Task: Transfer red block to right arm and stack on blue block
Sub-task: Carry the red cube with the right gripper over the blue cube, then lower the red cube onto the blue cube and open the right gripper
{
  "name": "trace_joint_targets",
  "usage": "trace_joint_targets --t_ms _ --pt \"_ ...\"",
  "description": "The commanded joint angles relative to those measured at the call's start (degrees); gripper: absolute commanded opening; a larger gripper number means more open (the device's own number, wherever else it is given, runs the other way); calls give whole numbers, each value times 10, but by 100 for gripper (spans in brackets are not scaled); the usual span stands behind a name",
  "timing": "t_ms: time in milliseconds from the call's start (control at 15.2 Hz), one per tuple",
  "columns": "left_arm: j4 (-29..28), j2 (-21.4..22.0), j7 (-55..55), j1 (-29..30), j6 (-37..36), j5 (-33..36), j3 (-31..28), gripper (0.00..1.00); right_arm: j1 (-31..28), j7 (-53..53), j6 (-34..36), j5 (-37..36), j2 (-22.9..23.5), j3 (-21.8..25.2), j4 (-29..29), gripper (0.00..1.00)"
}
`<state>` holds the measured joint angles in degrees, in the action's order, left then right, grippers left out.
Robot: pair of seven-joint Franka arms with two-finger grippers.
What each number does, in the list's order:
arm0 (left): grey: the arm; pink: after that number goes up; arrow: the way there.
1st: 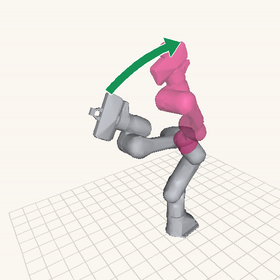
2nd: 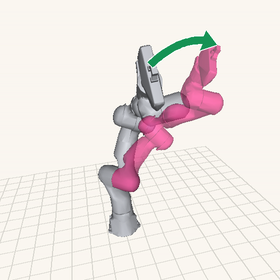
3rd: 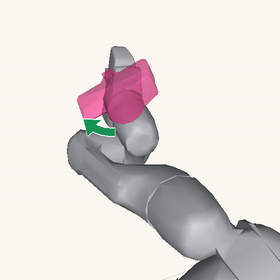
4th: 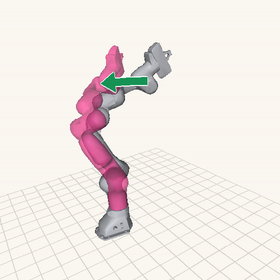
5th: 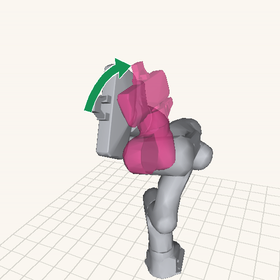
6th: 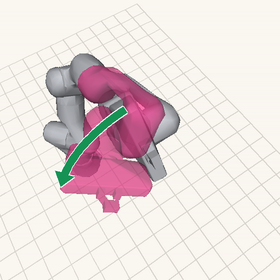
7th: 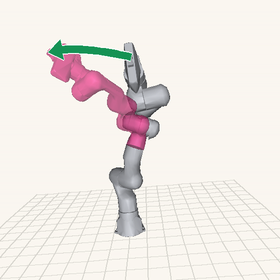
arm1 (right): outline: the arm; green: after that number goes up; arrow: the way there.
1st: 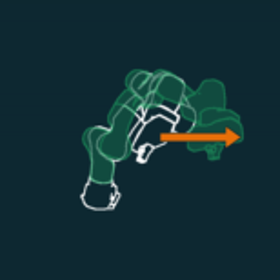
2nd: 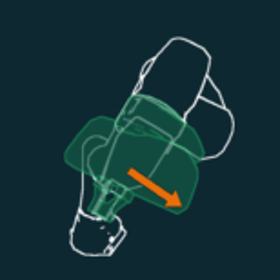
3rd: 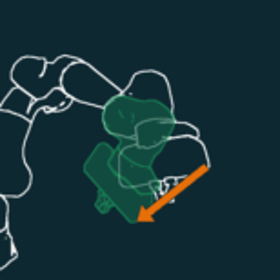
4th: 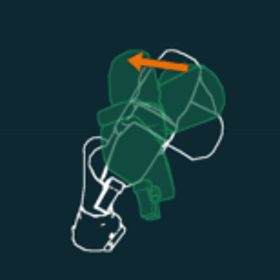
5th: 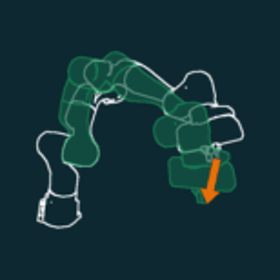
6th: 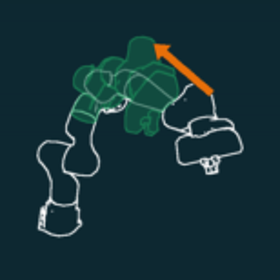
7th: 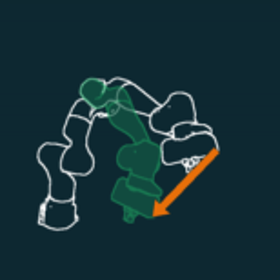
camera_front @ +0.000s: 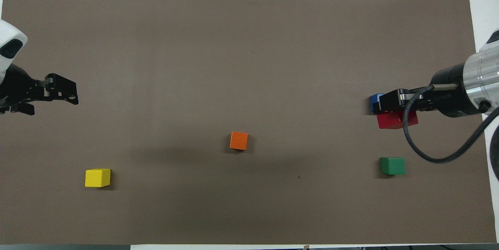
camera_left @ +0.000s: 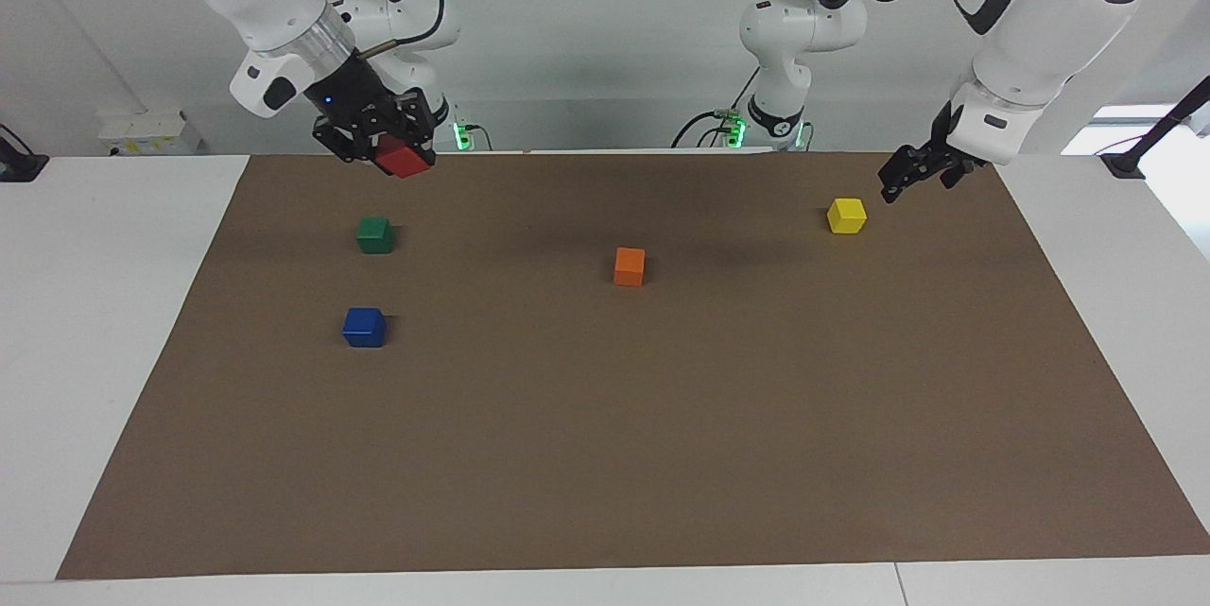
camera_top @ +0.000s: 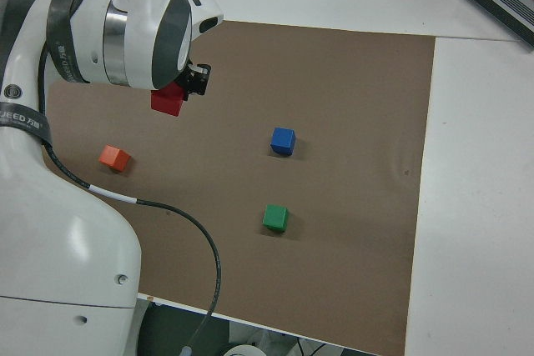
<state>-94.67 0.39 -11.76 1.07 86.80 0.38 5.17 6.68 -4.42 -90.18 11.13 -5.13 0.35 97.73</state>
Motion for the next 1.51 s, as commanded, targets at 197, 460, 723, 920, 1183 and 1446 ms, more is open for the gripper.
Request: trace_joint_targets --t_ms 197,460,723,920,1183,1446 --pt "-45 32 46 -10 50 6 -13 100 4 -31 -36 -144 -2 -5 75 0" --pt "-34 27 51 -7 61 7 -10 100 -4 -60 -121 -172 12 -4 150 0" --pt "-4 4 51 -7 65 8 -7 100 -15 -105 -269 -216 31 -4 240 0" --pt "0 3 52 -7 59 7 -6 100 -29 -117 -335 -235 40 -4 265 0" --pt "41 -3 51 -8 40 4 7 100 -56 -116 -428 -235 38 -4 314 0" --pt "41 -4 48 -6 12 3 23 100 -57 -118 -488 -235 62 -4 324 0"
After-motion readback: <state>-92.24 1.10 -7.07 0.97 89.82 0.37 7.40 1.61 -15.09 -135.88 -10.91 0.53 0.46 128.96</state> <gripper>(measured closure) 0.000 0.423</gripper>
